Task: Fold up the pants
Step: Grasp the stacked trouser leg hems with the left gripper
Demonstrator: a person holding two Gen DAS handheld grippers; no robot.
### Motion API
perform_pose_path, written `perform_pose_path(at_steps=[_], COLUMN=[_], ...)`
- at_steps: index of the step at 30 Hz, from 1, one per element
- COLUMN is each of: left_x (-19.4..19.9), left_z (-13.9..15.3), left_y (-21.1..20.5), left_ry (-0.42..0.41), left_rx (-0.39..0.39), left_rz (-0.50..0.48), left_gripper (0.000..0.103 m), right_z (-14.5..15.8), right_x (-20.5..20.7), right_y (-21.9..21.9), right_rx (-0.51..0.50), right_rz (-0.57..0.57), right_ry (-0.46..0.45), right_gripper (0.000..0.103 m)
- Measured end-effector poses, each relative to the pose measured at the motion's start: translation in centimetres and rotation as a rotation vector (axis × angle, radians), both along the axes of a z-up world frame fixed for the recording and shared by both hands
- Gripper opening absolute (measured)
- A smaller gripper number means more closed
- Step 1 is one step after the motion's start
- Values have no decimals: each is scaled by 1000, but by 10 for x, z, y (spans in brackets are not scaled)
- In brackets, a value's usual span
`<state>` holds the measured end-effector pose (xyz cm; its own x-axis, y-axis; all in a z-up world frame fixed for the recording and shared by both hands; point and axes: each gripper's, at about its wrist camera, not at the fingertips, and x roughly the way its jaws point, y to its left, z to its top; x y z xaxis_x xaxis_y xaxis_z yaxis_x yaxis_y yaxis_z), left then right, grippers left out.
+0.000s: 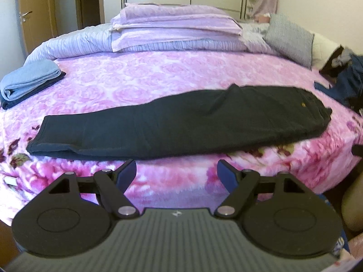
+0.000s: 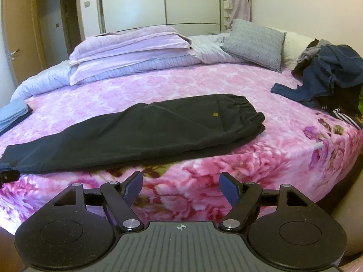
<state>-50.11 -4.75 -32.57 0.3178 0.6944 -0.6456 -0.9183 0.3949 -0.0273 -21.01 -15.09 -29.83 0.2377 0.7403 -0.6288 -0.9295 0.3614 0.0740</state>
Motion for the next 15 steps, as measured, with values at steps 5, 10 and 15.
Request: perform_pose_path(at_steps=[5,10,15], left_x=[-39,-77,-104], left_z=[-24,-54,-90], left_y=[41,95,130], left_ry=[-121,-194,-114], left_rx=[43,101,108], left_rz=[106,225,246], left_gripper=[57,48,39], right_z=[-14,-27,-40], right_x=[11,17,15], right_y=[20,45,75], right_rx=[-65,-121,-169], right_rz=[-16,-15,-4], right_ry=[7,5,7], right_gripper=[71,71,71])
